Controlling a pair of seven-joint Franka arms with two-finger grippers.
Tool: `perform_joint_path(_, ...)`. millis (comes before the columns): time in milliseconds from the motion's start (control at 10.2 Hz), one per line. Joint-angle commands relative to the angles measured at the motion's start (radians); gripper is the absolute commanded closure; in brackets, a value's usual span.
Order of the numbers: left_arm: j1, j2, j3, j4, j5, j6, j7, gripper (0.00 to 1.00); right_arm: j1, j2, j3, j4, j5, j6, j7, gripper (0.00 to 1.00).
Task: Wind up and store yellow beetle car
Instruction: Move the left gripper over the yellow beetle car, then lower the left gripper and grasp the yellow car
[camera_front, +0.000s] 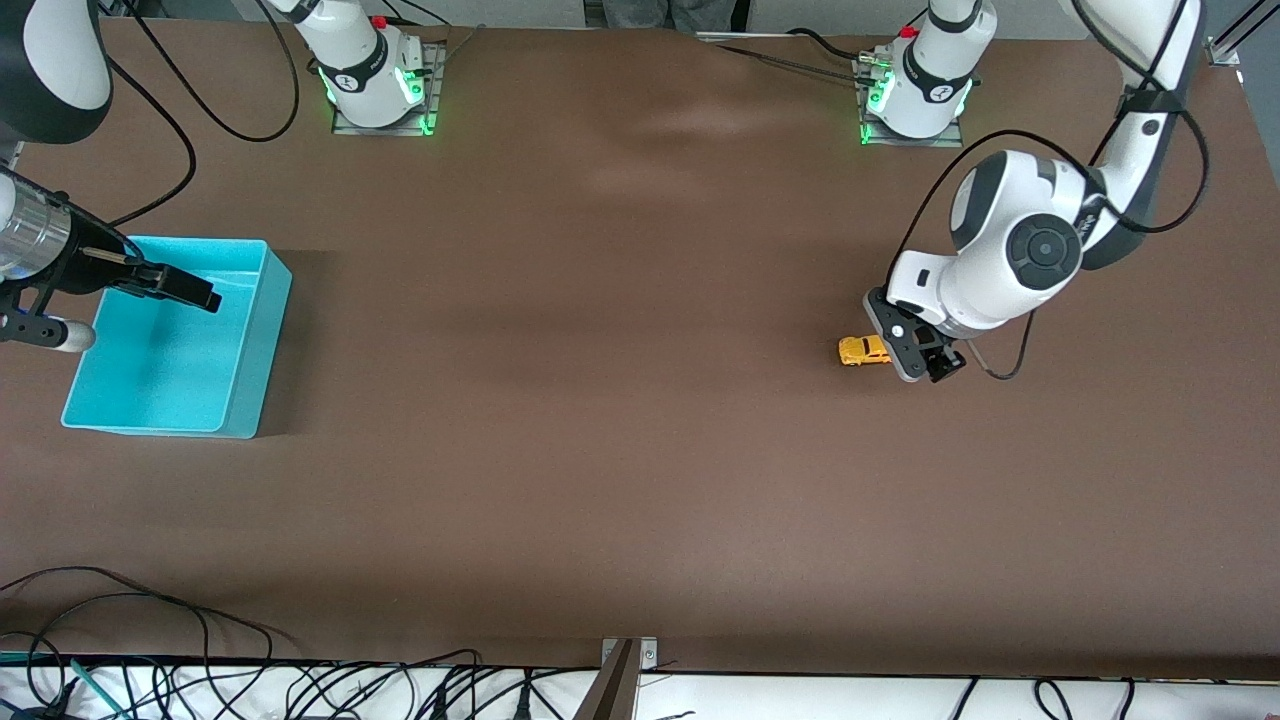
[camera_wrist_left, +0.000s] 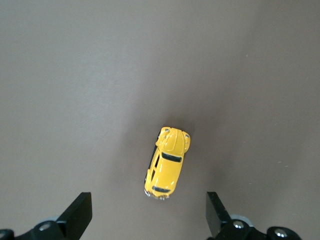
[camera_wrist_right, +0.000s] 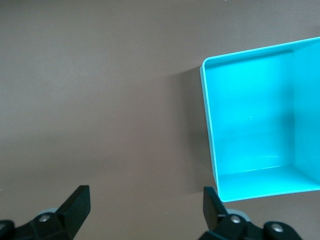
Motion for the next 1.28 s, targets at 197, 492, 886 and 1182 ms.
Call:
perform_joint_path(197, 0.009, 0.041, -0.002, -0.185, 0.02, 0.296, 0.214, 0.0, 0.001, 0.003, 0.0, 0.017, 0.003, -0.009, -0.012, 0.0)
perform_joint_path(492, 0.011, 0.112, -0.002, -0.189, 0.02, 0.373, 0.282, 0.0, -0.001, 0.004, 0.0, 0.017, 0.003, -0.009, -0.012, 0.0)
perform_joint_path(886, 0.012, 0.138, -0.002, -0.189, 0.02, 0.398, 0.294, 0.35, 0.002, 0.004, 0.002, 0.017, 0.004, -0.003, -0.01, 0.0)
perform_joint_path(1182, 0.014, 0.136, -0.002, -0.189, 0.02, 0.392, 0.296, 0.87, -0.004, 0.004, 0.002, 0.017, 0.004, -0.004, -0.013, 0.0)
